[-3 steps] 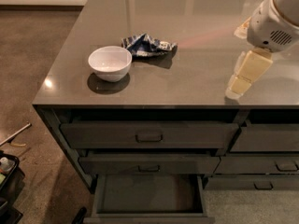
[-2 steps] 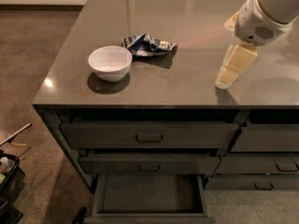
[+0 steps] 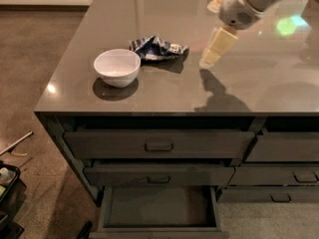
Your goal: Place blue chip bag into bottom drawer
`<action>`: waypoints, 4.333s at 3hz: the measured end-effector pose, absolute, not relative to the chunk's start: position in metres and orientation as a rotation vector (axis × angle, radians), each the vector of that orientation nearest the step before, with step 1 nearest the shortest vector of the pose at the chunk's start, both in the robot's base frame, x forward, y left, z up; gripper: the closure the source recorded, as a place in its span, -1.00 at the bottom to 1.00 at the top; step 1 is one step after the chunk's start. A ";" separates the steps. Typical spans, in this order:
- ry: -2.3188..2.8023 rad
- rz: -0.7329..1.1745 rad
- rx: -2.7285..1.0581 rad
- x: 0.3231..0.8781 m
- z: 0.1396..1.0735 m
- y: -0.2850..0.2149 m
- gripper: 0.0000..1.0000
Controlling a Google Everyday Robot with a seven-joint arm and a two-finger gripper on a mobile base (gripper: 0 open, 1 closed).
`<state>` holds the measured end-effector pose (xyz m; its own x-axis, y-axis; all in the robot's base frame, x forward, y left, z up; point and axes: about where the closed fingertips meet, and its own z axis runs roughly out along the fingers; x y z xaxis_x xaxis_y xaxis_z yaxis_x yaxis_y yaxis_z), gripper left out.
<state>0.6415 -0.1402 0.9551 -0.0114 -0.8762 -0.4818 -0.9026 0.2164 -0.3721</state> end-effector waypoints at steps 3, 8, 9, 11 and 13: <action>1.702 0.231 -1.664 0.711 0.941 -0.068 -1.00; 1.769 0.524 -1.484 0.739 0.864 -0.027 -1.00; 1.769 0.525 -1.484 0.739 0.864 -0.027 -0.62; 1.769 0.525 -1.484 0.739 0.864 -0.027 0.31; 1.765 0.520 -1.491 0.741 0.865 -0.026 1.00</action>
Offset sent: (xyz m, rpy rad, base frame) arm 0.0976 0.1033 -0.0188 0.2075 -0.0042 0.1993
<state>0.7409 -0.0257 0.8647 -0.0356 -0.6519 -0.7575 -0.9583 0.2373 -0.1591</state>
